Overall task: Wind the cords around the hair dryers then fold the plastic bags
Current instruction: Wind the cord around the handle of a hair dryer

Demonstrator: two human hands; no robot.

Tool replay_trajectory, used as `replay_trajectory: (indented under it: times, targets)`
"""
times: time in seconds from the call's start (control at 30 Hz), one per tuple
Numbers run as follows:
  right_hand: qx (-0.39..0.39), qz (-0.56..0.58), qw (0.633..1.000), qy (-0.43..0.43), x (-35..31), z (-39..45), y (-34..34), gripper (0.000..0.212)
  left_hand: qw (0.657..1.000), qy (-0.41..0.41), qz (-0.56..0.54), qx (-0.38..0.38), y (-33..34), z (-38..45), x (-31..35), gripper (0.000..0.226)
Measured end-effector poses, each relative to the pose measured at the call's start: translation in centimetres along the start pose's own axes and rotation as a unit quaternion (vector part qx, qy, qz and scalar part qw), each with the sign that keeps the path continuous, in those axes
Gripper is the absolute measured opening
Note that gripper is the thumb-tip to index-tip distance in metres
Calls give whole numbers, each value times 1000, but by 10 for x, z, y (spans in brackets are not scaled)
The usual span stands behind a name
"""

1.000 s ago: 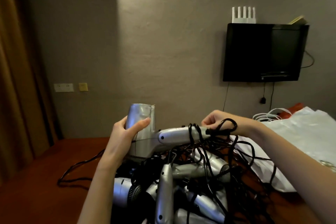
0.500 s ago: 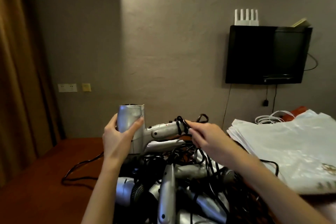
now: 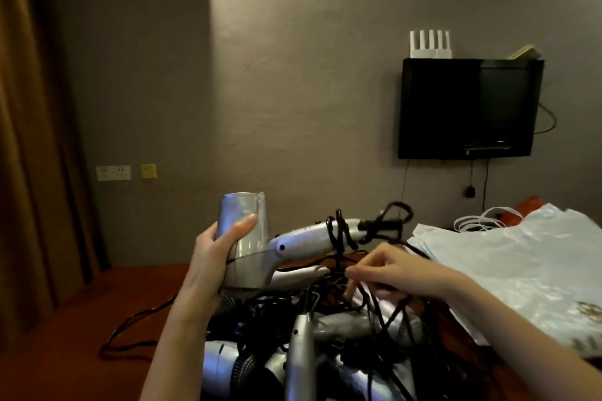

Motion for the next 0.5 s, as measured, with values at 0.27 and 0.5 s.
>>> replay_trajectory:
  times: [0.27,0.5]
  targets:
    - [-41,-130,988,73,-22,8,-51,31,994,54,93,-32,12,2,-5,60]
    - [-12,-152,987,51,-50,4,-50,27,987,122,105,-8,6,-2,3,55]
Point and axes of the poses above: each hand's wrist, its own z-axis towards the middle knuckle, its own y-axis out of the palm, x = y × z, the point moved 4 cm from there along z, towards the middle knuckle, and after that the axes turned 4 degrees about x, right-handed, at the moved point
